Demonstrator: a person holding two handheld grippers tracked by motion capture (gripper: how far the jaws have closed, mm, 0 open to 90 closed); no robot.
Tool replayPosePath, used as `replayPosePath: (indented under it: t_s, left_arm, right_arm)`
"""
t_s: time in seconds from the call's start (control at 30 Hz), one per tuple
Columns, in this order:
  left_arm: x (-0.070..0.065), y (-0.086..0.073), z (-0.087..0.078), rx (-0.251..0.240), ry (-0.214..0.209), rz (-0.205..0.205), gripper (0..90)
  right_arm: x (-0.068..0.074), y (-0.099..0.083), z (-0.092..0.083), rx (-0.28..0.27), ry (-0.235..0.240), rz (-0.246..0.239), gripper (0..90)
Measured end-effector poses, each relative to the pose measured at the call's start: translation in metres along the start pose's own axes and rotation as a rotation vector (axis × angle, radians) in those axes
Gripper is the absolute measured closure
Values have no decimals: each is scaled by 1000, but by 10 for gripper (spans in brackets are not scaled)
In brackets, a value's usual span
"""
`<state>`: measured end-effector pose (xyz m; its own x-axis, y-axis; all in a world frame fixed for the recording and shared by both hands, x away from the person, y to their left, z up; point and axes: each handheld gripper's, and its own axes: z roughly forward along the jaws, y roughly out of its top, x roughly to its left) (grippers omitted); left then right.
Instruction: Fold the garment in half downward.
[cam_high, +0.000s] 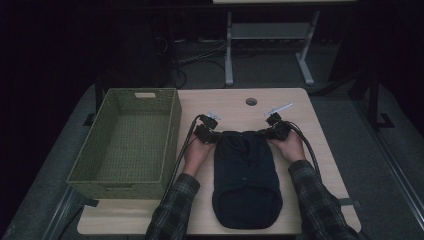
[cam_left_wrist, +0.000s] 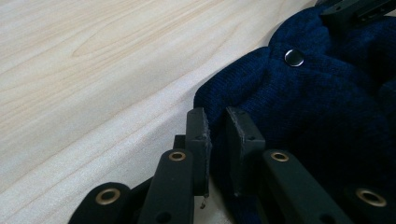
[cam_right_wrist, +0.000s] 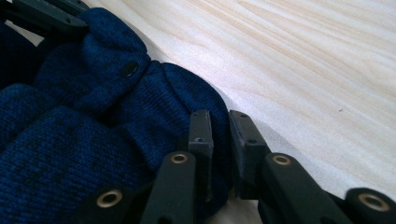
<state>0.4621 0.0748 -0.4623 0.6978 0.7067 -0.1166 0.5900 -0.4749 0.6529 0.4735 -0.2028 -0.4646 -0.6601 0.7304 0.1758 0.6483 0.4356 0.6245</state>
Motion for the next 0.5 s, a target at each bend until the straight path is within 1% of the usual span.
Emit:
replayPosePath:
  t_s: [0.13,0.17,0.27,0.3,0.43,0.5]
  left_arm:
    - [0,0,0,-13,-3,-24,804]
    - [1,0,-1,-8,-5,-16,805]
    - [0,2,-3,-19,2,-25,809]
    - [0,3,-4,-17,9,-18,809]
    - [-1,8,-8,-35,23,-12,810]
    - [-2,11,-11,-55,34,-11,810]
  right_arm:
    - [3,1,-1,-2,-21,-18,824]
    - [3,1,-1,-3,-23,-20,828]
    - [5,4,-4,-8,-45,-32,836]
    - [5,5,-5,-8,-53,-38,837]
    - [6,12,-11,-22,-70,-48,839]
    - [7,16,-16,-32,-81,-55,839]
